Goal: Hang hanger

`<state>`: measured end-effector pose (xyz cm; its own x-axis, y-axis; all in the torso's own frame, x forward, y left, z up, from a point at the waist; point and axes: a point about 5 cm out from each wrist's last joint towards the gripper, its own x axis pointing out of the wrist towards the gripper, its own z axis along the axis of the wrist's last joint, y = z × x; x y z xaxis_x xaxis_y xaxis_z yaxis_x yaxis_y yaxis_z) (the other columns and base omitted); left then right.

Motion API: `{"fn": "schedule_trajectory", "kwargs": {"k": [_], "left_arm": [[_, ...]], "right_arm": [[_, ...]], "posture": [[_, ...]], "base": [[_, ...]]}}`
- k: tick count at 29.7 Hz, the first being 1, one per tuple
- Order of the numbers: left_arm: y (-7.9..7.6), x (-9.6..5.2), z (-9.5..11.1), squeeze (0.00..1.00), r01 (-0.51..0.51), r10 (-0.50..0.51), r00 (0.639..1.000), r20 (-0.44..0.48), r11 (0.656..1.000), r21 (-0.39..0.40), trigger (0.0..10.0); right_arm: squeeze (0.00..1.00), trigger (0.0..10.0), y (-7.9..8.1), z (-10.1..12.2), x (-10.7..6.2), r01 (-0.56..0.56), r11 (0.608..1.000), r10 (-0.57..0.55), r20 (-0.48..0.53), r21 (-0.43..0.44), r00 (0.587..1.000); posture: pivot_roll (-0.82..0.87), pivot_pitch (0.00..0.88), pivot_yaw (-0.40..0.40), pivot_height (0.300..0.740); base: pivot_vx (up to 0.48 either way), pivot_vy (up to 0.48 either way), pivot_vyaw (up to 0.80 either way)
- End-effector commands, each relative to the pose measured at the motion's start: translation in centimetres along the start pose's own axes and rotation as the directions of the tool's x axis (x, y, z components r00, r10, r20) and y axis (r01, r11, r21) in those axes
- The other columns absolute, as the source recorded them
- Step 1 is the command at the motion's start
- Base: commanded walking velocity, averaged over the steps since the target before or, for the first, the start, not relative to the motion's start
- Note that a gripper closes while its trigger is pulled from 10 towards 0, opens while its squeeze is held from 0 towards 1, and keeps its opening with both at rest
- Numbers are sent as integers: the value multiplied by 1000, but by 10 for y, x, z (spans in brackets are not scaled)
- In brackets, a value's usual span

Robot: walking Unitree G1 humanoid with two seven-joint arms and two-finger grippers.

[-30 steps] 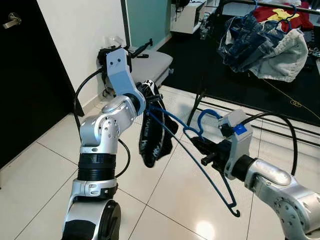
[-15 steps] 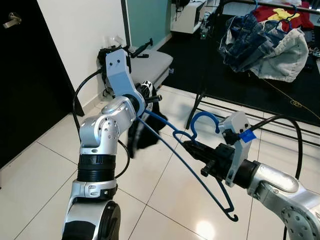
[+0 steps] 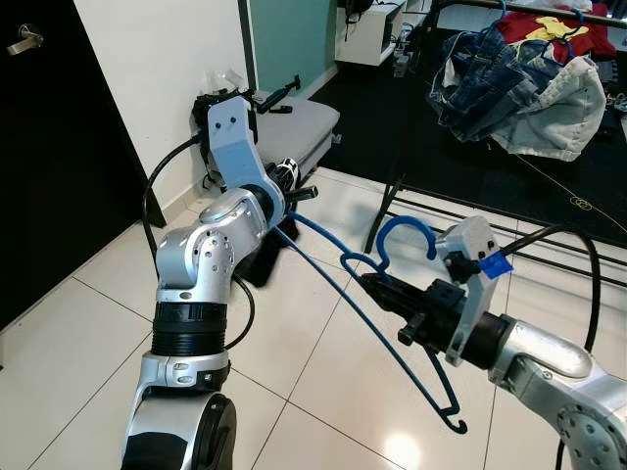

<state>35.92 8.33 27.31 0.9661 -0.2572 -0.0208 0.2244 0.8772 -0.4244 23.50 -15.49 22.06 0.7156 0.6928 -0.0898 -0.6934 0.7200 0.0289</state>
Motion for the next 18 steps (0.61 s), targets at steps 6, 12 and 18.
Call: {"fn": "schedule_trajectory", "kwargs": {"k": [6,12,18], "left_arm": [[4,0,-1,0,-18,18,1000,1,1000,1,10000],[6,0,-1,0,-26,26,1000,5,1000,1,10000],[6,0,-1,0,-28,28,1000,4,1000,0,10000]], "right_arm": [[0,10000,-1,1,-8,7,1000,-7,5,-7,1000],[0,10000,-1,-3,-18,6,1000,-6,-12,6,1000],[0,10000,-1,-8,-27,10,1000,-10,-42,11,999]], "posture": [[-54,108,56,740],[-54,113,54,740],[-57,116,57,740]], "base": [[0,0,0],[0,0,0],[0,0,0]]}}
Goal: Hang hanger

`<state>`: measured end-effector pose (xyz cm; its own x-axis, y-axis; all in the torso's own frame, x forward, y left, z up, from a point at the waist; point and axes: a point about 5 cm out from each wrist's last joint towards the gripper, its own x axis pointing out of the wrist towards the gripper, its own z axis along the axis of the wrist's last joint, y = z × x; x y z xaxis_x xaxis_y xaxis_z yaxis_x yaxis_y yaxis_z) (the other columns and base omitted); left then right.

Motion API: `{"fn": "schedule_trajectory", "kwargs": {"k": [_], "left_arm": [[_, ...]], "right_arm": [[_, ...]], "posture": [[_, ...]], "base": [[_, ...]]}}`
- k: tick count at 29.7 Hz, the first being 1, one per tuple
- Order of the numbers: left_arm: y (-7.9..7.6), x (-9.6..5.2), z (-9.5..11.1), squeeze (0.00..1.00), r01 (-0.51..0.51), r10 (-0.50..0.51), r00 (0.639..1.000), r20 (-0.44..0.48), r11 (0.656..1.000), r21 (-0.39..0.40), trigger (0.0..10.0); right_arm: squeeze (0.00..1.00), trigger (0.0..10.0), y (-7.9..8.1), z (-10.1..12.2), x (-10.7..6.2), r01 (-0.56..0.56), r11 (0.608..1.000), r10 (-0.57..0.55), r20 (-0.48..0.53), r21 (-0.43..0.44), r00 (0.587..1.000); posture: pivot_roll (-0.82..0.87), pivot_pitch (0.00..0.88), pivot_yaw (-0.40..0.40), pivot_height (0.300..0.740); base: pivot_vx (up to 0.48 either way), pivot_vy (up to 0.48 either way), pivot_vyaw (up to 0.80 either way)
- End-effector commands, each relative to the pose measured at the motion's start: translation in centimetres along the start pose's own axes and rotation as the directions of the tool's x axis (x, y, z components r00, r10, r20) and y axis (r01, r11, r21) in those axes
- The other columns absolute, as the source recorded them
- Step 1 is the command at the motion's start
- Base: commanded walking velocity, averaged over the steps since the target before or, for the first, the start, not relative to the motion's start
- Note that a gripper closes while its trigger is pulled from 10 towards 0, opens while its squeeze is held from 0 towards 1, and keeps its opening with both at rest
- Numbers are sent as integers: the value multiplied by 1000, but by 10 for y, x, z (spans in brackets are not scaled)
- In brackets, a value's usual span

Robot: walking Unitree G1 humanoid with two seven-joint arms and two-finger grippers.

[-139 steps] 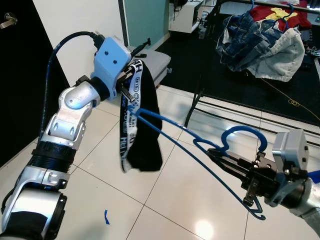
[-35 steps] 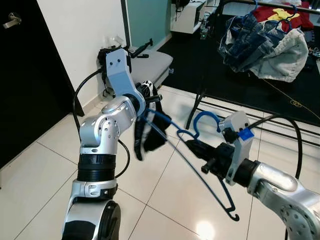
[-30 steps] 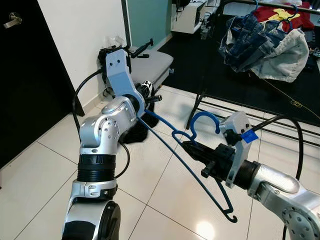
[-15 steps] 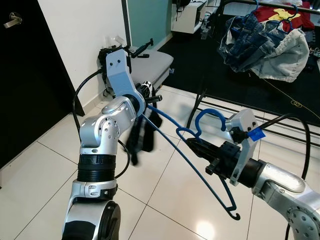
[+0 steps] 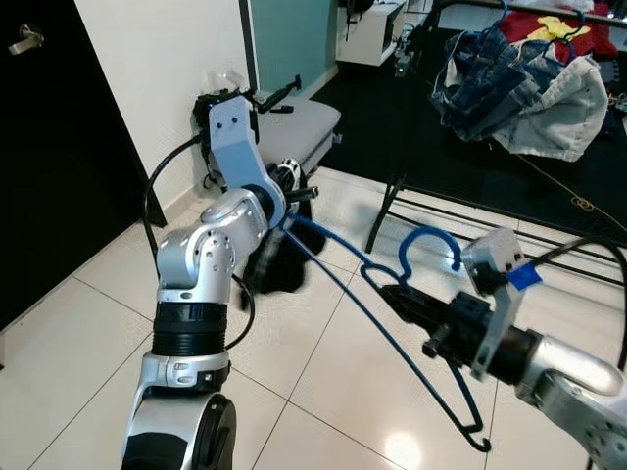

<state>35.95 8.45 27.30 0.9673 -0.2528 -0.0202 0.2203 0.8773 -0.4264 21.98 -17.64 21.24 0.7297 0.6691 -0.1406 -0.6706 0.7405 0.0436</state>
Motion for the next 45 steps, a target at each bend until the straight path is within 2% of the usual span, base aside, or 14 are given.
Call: {"fn": "schedule_trajectory", "kwargs": {"k": [1,8,20,29,33,45], "left_arm": [[5,0,-2,0,-22,22,1000,0,1000,1,10000],[2,1,-2,0,-12,12,1000,-4,1000,0,10000],[2,-1,-3,0,-16,16,1000,-4,1000,-2,10000],[-1,-1,-2,0,-4,4,1000,-3,1000,-19,10000],[-5,-3,-3,0,13,-14,1000,-13,999,-43,10000],[-12,-5,-8,0,52,-54,998,-33,996,-69,10000]], "right_arm": [[0,10000,2,2,-3,-4,1000,4,5,-8,1000],[0,10000,-5,6,0,47,999,-46,29,-21,998],[0,10000,-5,9,4,36,999,-35,36,-24,999],[0,10000,-18,10,5,141,990,-140,15,-22,990],[0,10000,-29,13,6,219,976,-218,31,-21,975],[0,10000,-34,13,11,247,969,-246,33,-13,969]], "posture": [[-58,116,59,740],[-54,115,61,740],[-55,115,52,740],[-55,116,51,740],[-49,116,48,740],[-43,117,43,740]], "base": [[0,0,0],[0,0,0],[0,0,0],[0,0,0],[0,0,0],[0,0,0]]}}
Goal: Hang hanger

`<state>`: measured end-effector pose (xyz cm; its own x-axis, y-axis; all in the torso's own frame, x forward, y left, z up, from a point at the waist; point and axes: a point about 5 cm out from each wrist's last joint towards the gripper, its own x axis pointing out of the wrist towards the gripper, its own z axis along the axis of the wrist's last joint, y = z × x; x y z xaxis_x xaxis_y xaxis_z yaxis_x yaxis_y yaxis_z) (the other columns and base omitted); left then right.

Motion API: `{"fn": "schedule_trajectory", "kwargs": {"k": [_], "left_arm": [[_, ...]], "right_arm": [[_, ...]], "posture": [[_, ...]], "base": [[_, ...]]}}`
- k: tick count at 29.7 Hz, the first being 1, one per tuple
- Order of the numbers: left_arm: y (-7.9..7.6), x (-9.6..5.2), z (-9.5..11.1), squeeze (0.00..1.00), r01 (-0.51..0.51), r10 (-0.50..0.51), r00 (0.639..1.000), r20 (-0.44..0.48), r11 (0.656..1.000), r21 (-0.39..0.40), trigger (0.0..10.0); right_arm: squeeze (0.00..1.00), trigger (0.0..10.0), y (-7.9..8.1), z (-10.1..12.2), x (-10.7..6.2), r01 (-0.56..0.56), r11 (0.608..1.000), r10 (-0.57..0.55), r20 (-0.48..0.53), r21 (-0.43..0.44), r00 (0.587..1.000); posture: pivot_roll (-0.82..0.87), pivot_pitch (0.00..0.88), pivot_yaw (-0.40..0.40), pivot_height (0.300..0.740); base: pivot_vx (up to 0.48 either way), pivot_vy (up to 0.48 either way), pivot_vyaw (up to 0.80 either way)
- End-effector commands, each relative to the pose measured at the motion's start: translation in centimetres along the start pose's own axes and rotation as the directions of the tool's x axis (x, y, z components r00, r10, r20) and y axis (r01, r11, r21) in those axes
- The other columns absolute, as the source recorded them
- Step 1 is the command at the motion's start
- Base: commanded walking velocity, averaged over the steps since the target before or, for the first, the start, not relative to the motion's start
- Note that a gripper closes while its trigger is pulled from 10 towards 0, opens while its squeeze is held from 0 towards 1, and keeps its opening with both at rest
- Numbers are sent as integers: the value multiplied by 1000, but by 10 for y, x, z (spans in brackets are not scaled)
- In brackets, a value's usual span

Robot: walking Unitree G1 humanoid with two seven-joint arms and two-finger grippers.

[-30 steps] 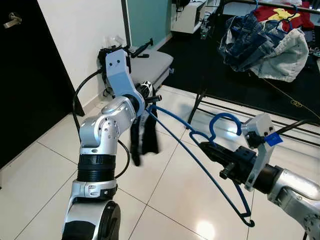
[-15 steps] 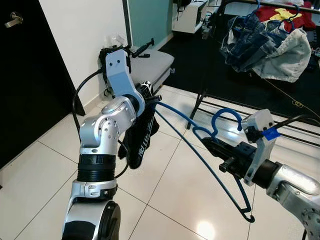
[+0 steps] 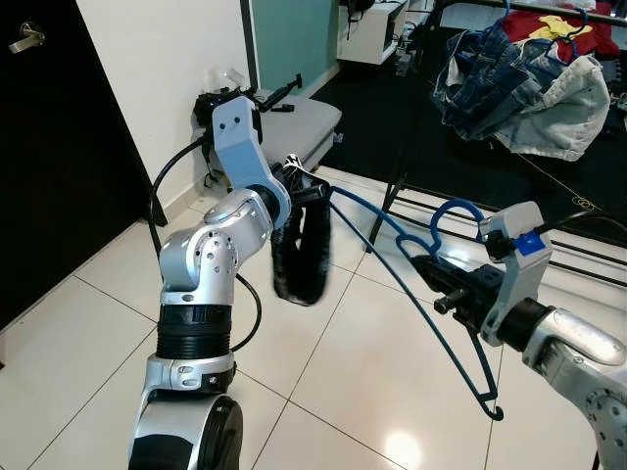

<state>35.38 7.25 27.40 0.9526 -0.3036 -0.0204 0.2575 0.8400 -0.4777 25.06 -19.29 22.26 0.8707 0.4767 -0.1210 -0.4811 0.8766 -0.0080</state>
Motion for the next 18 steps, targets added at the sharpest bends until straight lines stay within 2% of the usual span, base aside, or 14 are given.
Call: {"fn": "schedule_trajectory", "kwargs": {"k": [1,3,7,10,15,17,18], "left_arm": [[-7,-2,-7,0,44,-44,999,-20,999,-13,10000],[-16,-2,-11,0,101,-101,994,-31,995,-1,10000],[-19,-2,-12,0,118,-117,993,-33,993,12,10000],[-22,-3,-13,0,136,-134,990,-36,990,35,10000],[-23,-3,-13,0,142,-141,989,-37,989,41,10000],[-27,-4,-12,0,171,-169,985,-35,984,53,10000],[-32,-6,-11,0,217,-216,976,-32,973,75,10000]], "right_arm": [[0,10000,2,-2,4,-9,1000,9,0,15,1000],[0,10000,11,-6,8,-65,997,66,-15,33,998],[0,10000,15,-8,9,-92,995,93,-23,40,995],[0,10000,24,-13,10,-142,989,144,-47,45,988],[0,10000,26,-15,10,-152,987,155,-55,47,986],[0,10000,26,-16,11,-149,988,152,-57,49,987],[0,10000,25,-16,12,-143,989,145,-57,50,988]], "posture": [[-43,116,44,740],[-42,115,42,740],[-42,115,42,740],[-43,116,43,740],[-43,116,43,740],[-40,114,43,740],[-40,113,43,740]], "base": [[0,0,0],[0,0,0],[0,0,0],[0,0,0],[0,0,0],[0,0,0],[0,0,0]]}}
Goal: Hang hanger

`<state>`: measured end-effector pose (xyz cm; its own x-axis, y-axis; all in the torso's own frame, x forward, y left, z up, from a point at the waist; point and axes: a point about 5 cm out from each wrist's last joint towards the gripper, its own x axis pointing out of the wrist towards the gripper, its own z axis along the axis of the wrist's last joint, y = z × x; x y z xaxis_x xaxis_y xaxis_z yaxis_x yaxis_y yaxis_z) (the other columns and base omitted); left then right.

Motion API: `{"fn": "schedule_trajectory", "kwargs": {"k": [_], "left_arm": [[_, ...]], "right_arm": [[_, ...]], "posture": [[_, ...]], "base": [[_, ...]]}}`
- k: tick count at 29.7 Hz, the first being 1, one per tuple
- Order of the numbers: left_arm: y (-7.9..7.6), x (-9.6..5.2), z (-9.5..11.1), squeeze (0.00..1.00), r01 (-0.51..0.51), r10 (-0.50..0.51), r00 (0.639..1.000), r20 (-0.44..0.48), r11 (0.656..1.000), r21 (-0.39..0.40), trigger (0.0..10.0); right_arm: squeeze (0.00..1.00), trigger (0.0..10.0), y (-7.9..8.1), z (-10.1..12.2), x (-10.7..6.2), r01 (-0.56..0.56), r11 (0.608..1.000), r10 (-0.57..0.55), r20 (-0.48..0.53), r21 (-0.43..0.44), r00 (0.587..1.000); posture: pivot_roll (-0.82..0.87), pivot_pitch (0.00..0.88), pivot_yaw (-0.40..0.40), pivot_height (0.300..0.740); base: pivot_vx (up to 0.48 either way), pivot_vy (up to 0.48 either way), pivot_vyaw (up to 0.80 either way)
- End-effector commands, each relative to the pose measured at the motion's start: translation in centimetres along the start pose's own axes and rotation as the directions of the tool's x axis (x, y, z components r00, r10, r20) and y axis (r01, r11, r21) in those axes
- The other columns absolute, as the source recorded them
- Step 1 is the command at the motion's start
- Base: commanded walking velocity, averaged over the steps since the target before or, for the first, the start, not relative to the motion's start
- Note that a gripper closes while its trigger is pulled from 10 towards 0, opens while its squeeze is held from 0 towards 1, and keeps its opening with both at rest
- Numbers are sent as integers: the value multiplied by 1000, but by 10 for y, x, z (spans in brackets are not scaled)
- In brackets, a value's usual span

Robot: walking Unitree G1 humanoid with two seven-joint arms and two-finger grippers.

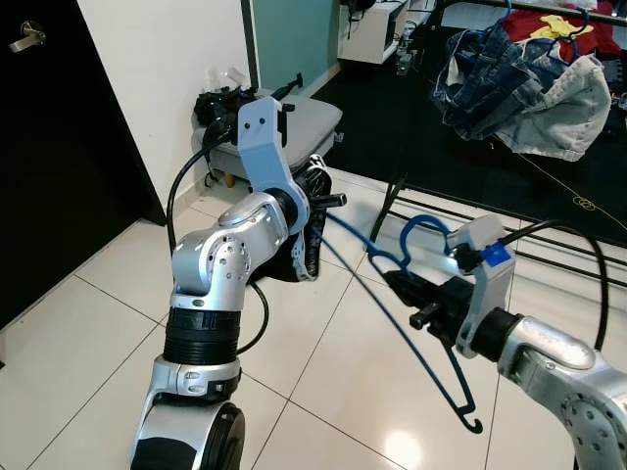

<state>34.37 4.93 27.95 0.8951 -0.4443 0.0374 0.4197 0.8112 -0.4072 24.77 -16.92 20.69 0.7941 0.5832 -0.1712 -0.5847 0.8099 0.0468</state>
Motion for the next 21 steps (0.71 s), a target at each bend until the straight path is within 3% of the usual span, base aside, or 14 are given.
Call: {"fn": "schedule_trajectory", "kwargs": {"k": [1,6,7,9,11,13,16,18,21], "left_arm": [[-15,-3,-2,0,115,-115,993,-4,993,34,10000],[-22,-8,-4,0,218,-215,976,-36,968,124,10000],[-24,-13,-7,0,269,-260,963,-72,944,191,10000],[-25,-15,-11,0,302,-286,953,-100,925,232,10000],[-25,-15,-11,0,302,-286,953,-100,925,232,10000],[-23,-24,-18,0,361,-323,932,-165,868,340,10000],[-18,-25,-21,0,356,-307,934,-185,852,383,10000],[-4,-25,-28,0,314,-239,948,-212,822,475,10000],[1,-26,-30,0,301,-217,951,-220,810,503,10000]], "right_arm": [[0,10000,1,-2,3,-4,1000,4,-4,11,1000],[0,10000,-3,-2,5,24,1000,-24,11,11,1000],[0,10000,-5,0,6,38,999,-38,27,12,999],[0,10000,-7,1,6,45,999,-46,38,12,998],[0,10000,-7,1,6,45,999,-46,38,12,998],[0,10000,-9,5,6,63,998,-63,64,1,996],[0,10000,-10,7,6,68,998,-67,76,-4,995],[0,10000,-12,13,4,80,997,-78,112,-13,991],[0,10000,-13,15,3,86,996,-84,126,-14,989]], "posture": [[-39,113,42,740],[-38,113,42,740],[-35,114,43,740],[-35,114,43,740],[-35,114,43,740],[-32,116,42,740],[-34,117,41,740],[-38,119,41,740],[-38,119,41,740]], "base": [[0,0,0],[0,0,0],[0,0,0],[0,0,0],[0,0,0],[0,0,0],[0,0,0],[0,0,0],[0,0,0]]}}
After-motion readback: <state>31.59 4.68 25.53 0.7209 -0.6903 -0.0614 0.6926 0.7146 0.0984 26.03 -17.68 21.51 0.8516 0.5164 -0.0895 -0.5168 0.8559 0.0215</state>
